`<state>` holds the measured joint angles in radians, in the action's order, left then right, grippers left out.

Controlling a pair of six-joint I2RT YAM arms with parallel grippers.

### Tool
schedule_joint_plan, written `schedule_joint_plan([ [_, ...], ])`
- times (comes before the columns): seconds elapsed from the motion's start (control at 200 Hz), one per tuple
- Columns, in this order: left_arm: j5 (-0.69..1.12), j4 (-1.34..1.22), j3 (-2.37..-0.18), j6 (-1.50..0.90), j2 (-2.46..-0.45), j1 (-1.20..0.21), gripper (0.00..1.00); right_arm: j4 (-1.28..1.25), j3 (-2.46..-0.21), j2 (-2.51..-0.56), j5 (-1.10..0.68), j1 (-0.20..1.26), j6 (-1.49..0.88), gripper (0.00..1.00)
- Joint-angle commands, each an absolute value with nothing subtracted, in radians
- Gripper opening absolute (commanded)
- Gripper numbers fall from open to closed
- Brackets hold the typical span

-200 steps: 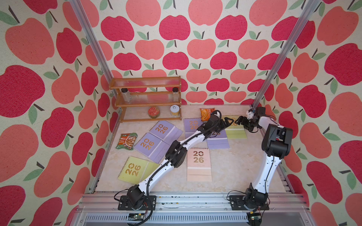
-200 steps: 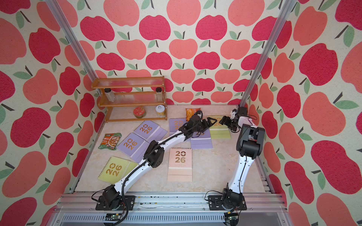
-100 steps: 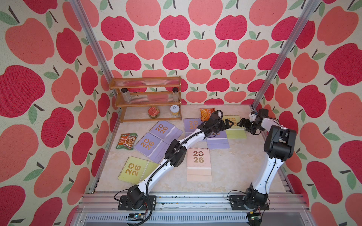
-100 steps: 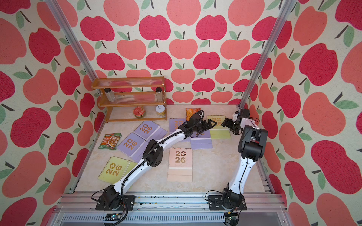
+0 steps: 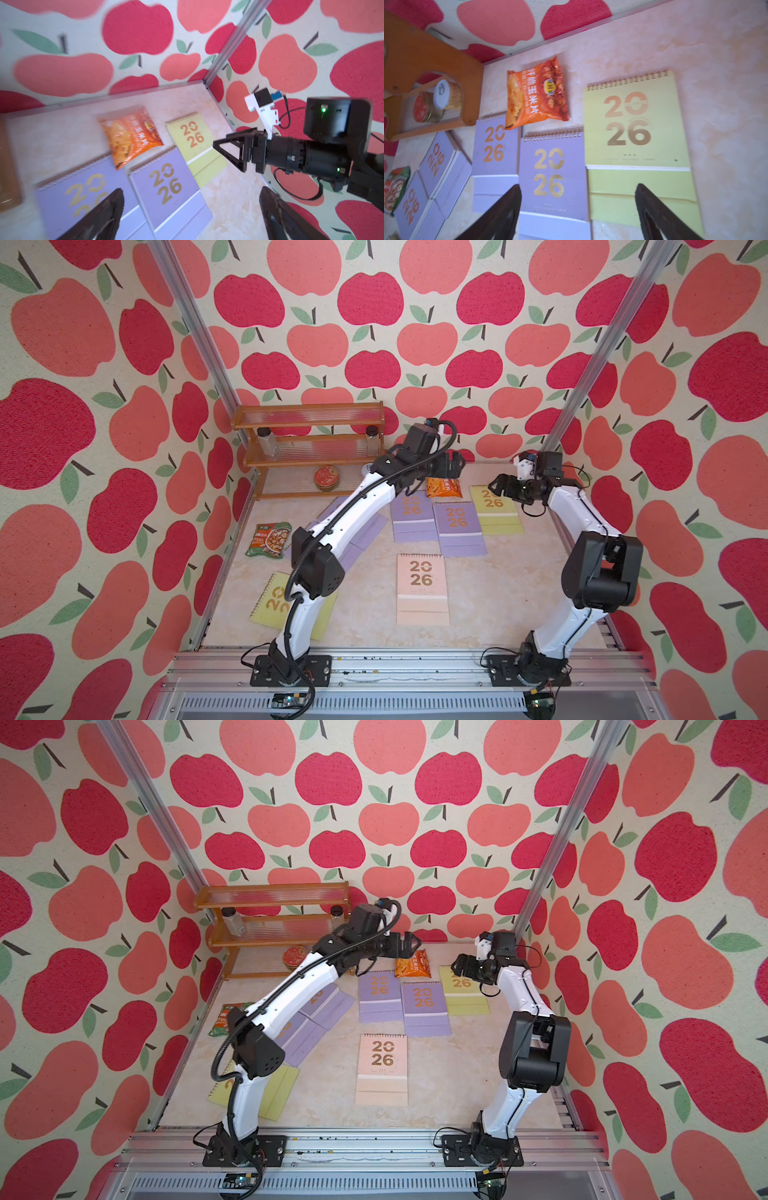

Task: Stack the calendars
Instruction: Pick up the calendar at the center of the board.

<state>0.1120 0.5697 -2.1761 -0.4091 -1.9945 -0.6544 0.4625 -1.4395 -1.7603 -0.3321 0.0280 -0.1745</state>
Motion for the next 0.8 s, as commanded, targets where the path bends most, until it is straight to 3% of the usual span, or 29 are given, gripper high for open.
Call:
schedule_joint_plan([
  [0.0, -0.015, 0.733, -1.941, -0.448, -1.801, -0.505, 1.0, 0.509, -1.394, -1.722, -0.351, 0.16, -0.124, 0.88],
  [0.19, -0.156, 0.971, -1.637, -0.607, -1.386, -0.347, 1.0, 0.496, -1.411, -1.712, -0.375, 0.446, -0.117, 0.88],
  [0.49, -0.272, 1.358, -1.252, -1.025, -0.784, -0.333, 1.0, 0.502, -1.587, -1.882, -0.44, 0.814, -0.129, 0.88],
  [0.795, -0.266, 1.67, -1.096, -1.279, -0.514, -0.333, 1.0, 0.519, -1.753, -2.063, -0.545, 0.983, -0.149, 0.87],
])
